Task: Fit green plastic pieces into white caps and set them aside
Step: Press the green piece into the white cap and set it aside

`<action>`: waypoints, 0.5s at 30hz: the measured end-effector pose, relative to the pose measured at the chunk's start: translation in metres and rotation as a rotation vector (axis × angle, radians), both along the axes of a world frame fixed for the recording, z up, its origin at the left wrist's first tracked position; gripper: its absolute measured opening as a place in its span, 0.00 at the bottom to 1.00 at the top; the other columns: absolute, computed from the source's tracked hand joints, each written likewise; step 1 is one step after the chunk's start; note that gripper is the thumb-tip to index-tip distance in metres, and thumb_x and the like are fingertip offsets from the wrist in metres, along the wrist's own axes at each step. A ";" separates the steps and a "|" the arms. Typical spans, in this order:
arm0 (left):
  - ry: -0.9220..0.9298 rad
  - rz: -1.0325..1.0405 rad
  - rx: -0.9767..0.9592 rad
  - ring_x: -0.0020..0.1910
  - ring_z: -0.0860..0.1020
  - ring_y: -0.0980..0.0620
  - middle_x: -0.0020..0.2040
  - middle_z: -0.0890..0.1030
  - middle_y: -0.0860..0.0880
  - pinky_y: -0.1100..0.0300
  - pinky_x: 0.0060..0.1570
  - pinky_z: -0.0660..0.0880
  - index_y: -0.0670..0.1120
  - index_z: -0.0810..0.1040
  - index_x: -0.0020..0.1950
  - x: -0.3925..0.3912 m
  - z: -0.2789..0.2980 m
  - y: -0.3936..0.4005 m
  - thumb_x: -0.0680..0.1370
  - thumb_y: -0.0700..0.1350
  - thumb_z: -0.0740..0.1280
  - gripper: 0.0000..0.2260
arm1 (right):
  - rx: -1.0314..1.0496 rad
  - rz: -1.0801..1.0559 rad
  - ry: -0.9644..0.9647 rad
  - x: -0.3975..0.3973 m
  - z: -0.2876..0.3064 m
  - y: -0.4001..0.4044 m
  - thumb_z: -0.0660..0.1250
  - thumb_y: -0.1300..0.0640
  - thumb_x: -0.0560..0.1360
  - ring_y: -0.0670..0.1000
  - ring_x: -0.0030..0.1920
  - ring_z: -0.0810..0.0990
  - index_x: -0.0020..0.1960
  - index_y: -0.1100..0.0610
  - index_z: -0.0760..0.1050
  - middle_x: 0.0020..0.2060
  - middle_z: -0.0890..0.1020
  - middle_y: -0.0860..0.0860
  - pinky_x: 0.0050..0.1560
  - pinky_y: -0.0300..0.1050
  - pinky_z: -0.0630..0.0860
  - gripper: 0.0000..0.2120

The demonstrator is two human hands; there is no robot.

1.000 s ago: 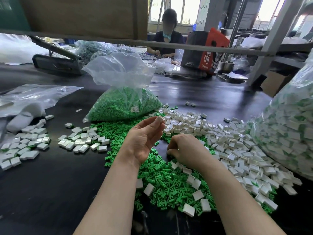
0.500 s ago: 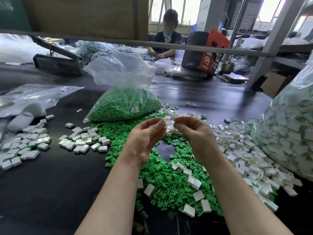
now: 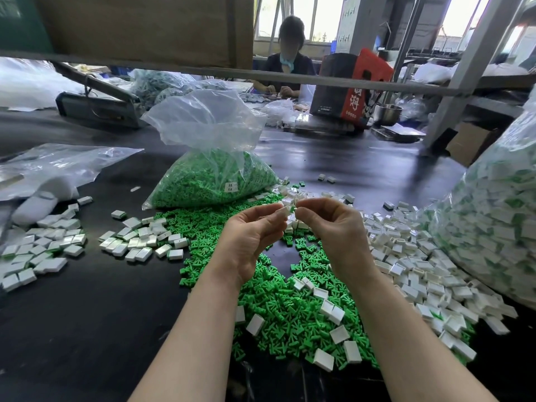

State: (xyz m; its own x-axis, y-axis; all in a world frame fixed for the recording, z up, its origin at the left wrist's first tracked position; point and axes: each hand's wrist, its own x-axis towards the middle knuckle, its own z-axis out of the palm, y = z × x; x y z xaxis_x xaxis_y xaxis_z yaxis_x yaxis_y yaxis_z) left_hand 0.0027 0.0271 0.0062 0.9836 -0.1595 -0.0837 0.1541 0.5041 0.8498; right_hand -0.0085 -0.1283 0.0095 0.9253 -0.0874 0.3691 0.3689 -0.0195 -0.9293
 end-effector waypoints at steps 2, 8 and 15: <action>-0.015 0.003 0.020 0.37 0.83 0.54 0.40 0.85 0.46 0.65 0.35 0.79 0.43 0.85 0.44 0.000 -0.001 0.001 0.60 0.42 0.77 0.13 | -0.023 -0.005 -0.014 0.000 0.000 0.000 0.74 0.64 0.72 0.48 0.43 0.85 0.46 0.55 0.83 0.41 0.87 0.50 0.46 0.37 0.79 0.06; -0.122 0.065 0.172 0.39 0.82 0.51 0.40 0.85 0.45 0.62 0.42 0.80 0.45 0.85 0.43 0.001 -0.003 -0.001 0.62 0.44 0.76 0.10 | -0.164 -0.010 -0.060 0.001 -0.002 -0.001 0.75 0.65 0.71 0.48 0.41 0.85 0.44 0.53 0.83 0.39 0.86 0.48 0.44 0.37 0.79 0.07; -0.221 0.093 0.272 0.39 0.82 0.52 0.41 0.86 0.45 0.63 0.41 0.79 0.44 0.85 0.45 0.000 -0.003 0.002 0.69 0.41 0.75 0.06 | -0.159 0.004 0.009 0.001 -0.004 -0.003 0.74 0.61 0.73 0.43 0.37 0.84 0.45 0.54 0.83 0.37 0.86 0.47 0.38 0.32 0.76 0.03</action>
